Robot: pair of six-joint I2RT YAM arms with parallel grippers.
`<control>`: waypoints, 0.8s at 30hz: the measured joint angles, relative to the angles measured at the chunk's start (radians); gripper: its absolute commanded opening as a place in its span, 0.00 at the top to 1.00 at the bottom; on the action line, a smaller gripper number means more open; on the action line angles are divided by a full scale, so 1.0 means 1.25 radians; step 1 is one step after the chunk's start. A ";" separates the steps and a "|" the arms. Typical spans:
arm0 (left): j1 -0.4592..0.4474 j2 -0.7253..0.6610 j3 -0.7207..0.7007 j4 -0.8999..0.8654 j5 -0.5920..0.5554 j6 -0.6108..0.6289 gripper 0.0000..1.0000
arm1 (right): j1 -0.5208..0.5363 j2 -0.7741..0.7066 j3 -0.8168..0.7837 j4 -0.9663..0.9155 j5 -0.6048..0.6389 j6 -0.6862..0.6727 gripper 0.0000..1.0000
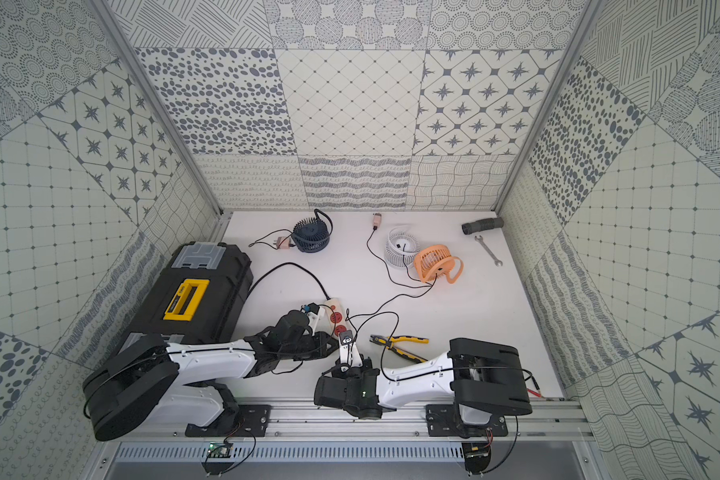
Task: Plug the desk fan into the power strip
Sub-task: Insert the plug into the socket.
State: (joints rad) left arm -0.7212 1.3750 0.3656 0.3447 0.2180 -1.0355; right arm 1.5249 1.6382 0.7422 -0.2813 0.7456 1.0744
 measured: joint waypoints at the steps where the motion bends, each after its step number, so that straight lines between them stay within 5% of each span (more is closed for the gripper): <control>1: 0.001 0.000 0.000 0.000 0.002 0.000 0.78 | 0.000 0.001 0.000 0.001 -0.002 0.002 1.00; 19: 0.006 -0.006 -0.002 0.000 0.001 0.015 0.78 | -0.024 -0.025 -0.010 0.004 -0.053 0.008 1.00; 24: 0.006 -0.012 0.004 -0.004 -0.005 0.028 0.75 | -0.074 -0.079 0.024 -0.072 -0.171 0.003 0.60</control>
State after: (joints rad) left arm -0.7132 1.3598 0.3710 0.3393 0.2115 -1.0004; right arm 1.4319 1.5391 0.7723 -0.3717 0.5320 1.0779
